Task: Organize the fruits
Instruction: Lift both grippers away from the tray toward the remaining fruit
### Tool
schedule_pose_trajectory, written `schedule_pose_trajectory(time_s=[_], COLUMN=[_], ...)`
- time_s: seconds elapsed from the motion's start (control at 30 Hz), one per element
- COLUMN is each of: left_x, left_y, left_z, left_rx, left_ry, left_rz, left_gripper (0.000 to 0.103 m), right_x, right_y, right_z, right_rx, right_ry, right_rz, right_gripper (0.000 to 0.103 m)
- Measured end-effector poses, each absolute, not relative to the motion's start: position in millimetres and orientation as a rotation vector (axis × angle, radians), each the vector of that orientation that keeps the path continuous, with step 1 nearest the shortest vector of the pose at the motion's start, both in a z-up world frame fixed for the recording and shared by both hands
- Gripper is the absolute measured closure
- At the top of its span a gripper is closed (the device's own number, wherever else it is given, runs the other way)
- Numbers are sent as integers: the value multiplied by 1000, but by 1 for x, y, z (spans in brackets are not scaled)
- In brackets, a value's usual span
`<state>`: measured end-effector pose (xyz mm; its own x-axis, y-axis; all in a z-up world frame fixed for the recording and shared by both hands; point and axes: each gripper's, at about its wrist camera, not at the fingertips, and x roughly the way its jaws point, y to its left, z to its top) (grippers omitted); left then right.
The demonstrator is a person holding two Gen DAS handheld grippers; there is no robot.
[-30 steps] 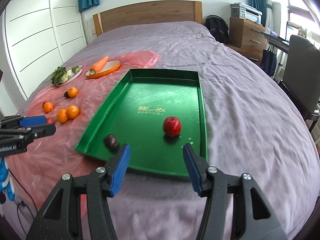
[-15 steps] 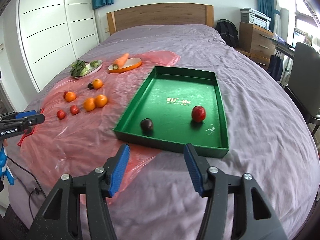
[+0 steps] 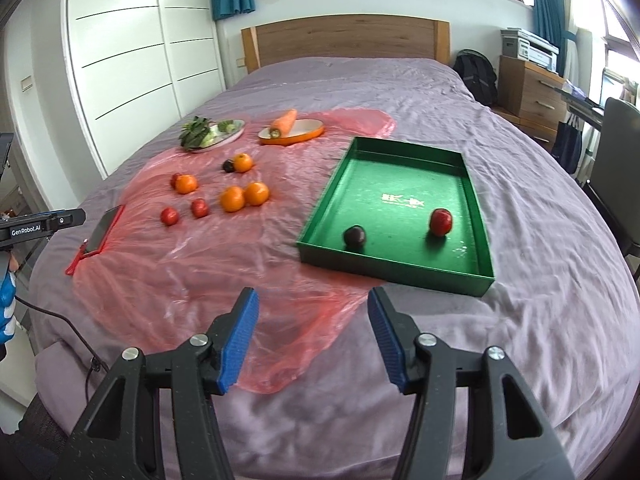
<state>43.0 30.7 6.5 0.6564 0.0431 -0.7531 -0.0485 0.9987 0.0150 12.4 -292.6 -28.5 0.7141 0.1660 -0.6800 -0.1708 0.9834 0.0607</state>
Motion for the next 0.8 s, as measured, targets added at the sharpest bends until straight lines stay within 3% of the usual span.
schedule_pose_trajectory(time_s=[0.53, 0.8], left_x=[-1, 12], left_y=[104, 117], left_z=[22, 12], left_rx=[-94, -128], left_ry=[824, 862], left_rz=[172, 189], left_gripper=[48, 48], right_x=[-12, -6], right_y=[-233, -200], right_z=[-7, -8], right_rx=[-74, -129], right_ry=[719, 748], right_rz=[325, 410], right_gripper=[1, 1])
